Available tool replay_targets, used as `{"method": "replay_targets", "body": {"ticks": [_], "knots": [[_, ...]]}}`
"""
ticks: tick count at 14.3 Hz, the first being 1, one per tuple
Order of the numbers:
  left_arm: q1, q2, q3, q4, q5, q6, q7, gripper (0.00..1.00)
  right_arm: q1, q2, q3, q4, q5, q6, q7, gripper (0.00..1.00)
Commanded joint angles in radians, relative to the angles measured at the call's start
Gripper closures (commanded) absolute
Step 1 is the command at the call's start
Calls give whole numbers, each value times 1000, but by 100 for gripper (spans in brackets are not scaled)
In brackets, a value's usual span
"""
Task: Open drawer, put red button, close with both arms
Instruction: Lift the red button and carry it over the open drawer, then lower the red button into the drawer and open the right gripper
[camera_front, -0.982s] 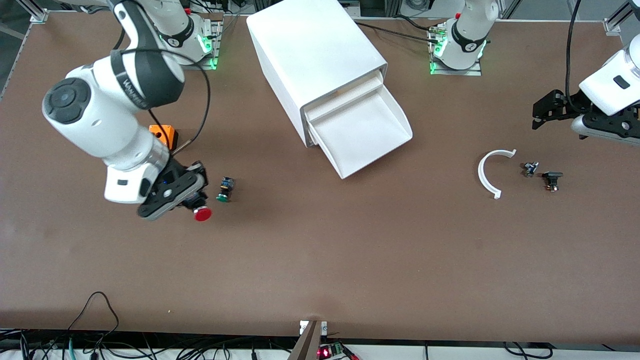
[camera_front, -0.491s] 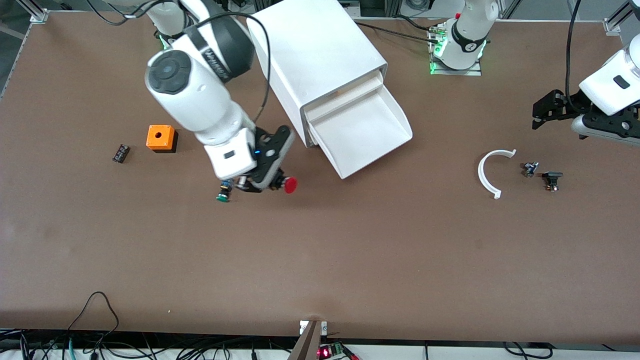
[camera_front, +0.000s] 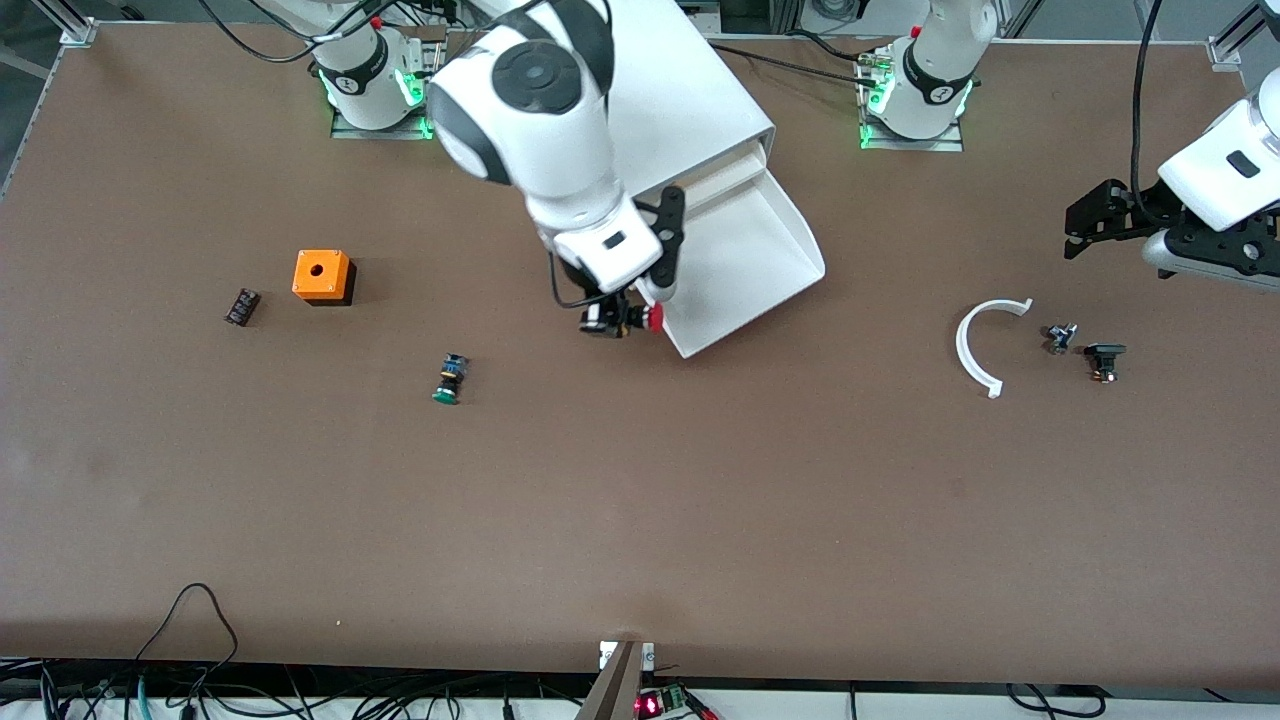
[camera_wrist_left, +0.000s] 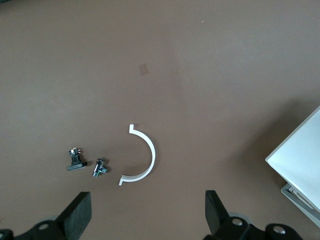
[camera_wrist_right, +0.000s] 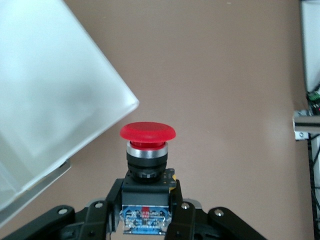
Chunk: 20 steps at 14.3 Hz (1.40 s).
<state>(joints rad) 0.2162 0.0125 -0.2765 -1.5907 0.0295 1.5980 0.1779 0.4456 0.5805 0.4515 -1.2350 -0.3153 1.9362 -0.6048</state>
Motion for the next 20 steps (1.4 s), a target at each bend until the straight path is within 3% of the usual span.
{"method": "replay_targets", "body": {"ticks": [1, 7, 11, 20], "knots": [[-11, 4, 3, 23, 29, -15, -14, 0, 44, 87, 22, 106, -31, -43, -76, 93], [-11, 4, 3, 24, 30, -15, -14, 0, 163, 163, -16, 164, -38, -39, -125, 93], [-11, 4, 2, 24, 29, -15, -14, 0, 173, 194, -22, 163, -41, -46, -213, 93], [-11, 9, 3, 32, 29, -15, -15, 0, 232, 219, -17, 161, -53, -89, -207, 93]]}}
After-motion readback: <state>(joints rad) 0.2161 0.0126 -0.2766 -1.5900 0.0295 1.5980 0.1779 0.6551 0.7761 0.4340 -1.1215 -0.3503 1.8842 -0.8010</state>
